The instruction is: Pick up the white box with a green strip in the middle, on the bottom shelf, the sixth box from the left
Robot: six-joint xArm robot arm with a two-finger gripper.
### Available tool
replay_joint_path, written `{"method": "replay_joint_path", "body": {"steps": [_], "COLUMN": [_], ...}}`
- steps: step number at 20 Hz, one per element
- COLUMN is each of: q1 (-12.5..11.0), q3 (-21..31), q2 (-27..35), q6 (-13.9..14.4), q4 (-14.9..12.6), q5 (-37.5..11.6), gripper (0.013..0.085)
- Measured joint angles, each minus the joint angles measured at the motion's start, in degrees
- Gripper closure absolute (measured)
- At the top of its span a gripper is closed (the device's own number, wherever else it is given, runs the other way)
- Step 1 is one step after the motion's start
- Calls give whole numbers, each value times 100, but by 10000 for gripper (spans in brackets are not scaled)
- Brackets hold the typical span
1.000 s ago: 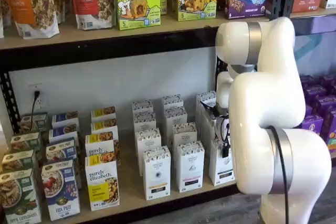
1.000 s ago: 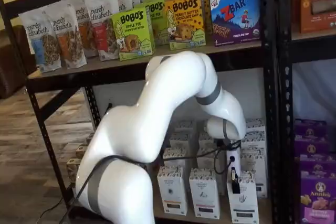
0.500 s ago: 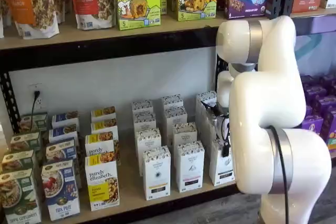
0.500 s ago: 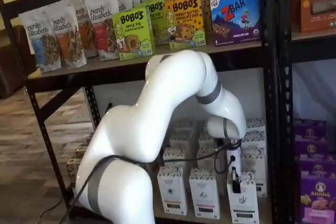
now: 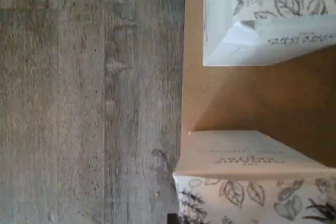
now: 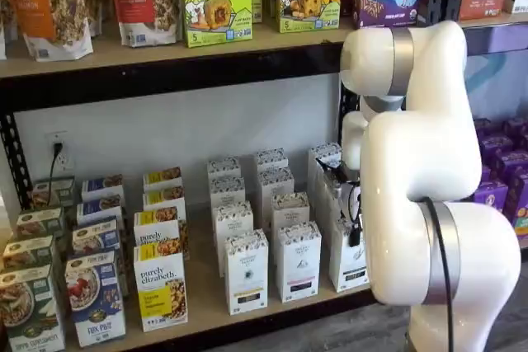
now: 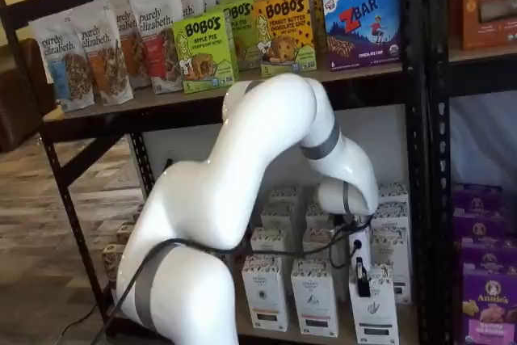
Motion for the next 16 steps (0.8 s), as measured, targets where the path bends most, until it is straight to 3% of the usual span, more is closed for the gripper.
{"method": "replay_joint_path", "body": {"steps": [7,16], "q1": [27,109], "q3": [423,1602], "q2": [-282,-1219], "q6": [298,217], "q4": [-300,-106], "q5": [-99,-252], "gripper": [450,450]}}
